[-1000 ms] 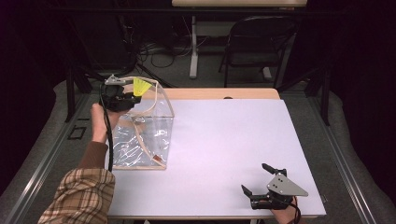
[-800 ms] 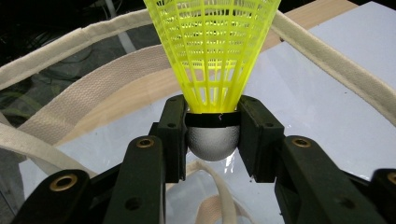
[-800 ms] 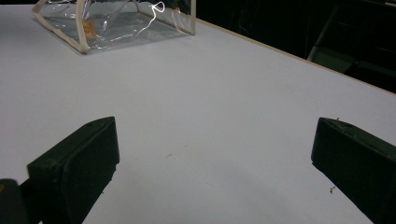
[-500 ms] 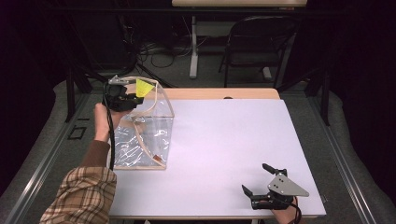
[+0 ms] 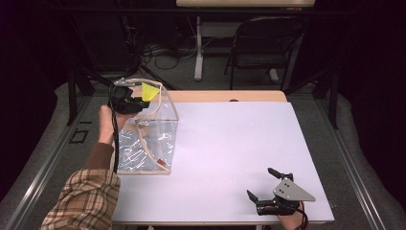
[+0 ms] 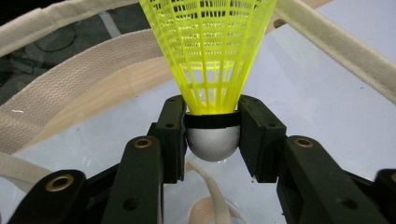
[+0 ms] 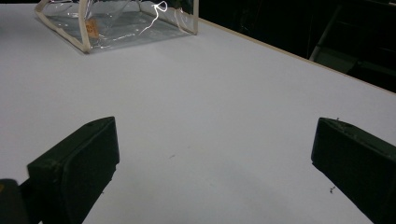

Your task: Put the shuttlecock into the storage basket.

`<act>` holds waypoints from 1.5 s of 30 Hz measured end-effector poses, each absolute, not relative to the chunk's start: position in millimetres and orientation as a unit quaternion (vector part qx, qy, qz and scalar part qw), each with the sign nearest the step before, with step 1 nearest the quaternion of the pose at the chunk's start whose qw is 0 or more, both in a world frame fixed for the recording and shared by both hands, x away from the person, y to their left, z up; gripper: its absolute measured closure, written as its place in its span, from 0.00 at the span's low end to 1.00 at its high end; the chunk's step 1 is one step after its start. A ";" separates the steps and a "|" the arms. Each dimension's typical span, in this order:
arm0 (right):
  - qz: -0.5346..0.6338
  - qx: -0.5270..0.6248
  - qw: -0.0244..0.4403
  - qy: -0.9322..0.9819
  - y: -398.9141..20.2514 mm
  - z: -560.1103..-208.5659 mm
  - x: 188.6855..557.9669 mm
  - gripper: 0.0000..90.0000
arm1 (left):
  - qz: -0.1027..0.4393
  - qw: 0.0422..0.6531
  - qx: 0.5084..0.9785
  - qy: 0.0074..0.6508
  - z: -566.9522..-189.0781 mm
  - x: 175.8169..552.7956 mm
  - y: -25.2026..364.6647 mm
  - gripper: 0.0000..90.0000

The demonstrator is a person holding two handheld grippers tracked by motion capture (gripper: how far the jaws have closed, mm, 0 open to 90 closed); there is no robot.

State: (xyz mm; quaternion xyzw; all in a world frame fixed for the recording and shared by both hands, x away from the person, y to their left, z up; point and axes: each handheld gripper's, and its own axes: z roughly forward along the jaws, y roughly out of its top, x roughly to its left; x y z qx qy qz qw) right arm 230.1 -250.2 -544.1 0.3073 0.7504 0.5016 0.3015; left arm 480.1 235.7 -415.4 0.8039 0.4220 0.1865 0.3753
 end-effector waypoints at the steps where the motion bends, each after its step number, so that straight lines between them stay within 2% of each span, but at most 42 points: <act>1: 0.502 0.307 0.301 0.750 -250.2 -544.1 230.1 0.00 | 0.184 0.375 0.805 0.421 -415.8 480.8 235.5 0.69; 5: 0.501 0.307 0.302 0.751 -250.0 -544.0 230.2 0.00 | 0.175 0.368 0.812 0.418 -418.9 484.4 233.7 0.63; 6: 0.501 0.307 0.301 0.751 -249.9 -543.9 230.0 0.00 | 0.174 0.367 0.811 0.421 -419.1 485.0 233.9 0.58; 7: 0.501 0.307 0.302 0.751 -249.9 -543.9 230.3 0.00 | 0.175 0.366 0.809 0.425 -419.3 485.2 234.7 0.45; 8: 0.501 0.307 0.301 0.751 -249.9 -544.0 230.3 0.00 | 0.174 0.368 0.807 0.428 -419.4 485.1 235.6 0.40; 9: 0.501 0.307 0.301 0.751 -249.9 -544.0 230.3 0.00 | 0.171 0.370 0.805 0.431 -419.3 484.9 237.3 0.40; 10: 0.501 0.307 0.301 0.751 -249.9 -544.0 230.4 0.00 | 0.173 0.368 0.803 0.435 -418.9 484.5 238.6 0.34; 11: 0.501 0.307 0.302 0.751 -250.1 -544.0 230.7 0.00 | 0.174 0.368 0.802 0.437 -417.7 483.9 240.6 0.24; 12: 0.501 0.307 0.302 0.751 -250.1 -544.0 230.7 0.00 | 0.176 0.373 0.799 0.438 -416.7 482.9 242.8 0.24; 13: 0.500 0.307 0.301 0.752 -250.3 -544.1 230.8 0.00 | 0.179 0.379 0.795 0.439 -413.9 480.2 246.3 0.18; 15: 0.500 0.307 0.301 0.751 -250.2 -544.1 230.7 0.00 | 0.180 0.381 0.794 0.439 -411.6 477.9 248.6 0.16; 17: 0.501 0.307 0.301 0.751 -249.9 -544.0 230.5 0.00 | 0.186 0.381 0.793 0.438 -409.0 474.4 250.5 0.08; 27: 0.500 0.307 0.301 0.752 -249.5 -544.0 230.7 0.00 | 0.209 0.384 0.789 0.431 -395.5 452.0 266.2 0.00; 45: 0.499 0.306 0.302 0.752 -249.0 -543.7 230.7 0.00 | 0.233 0.388 0.790 0.414 -388.5 417.5 277.4 0.00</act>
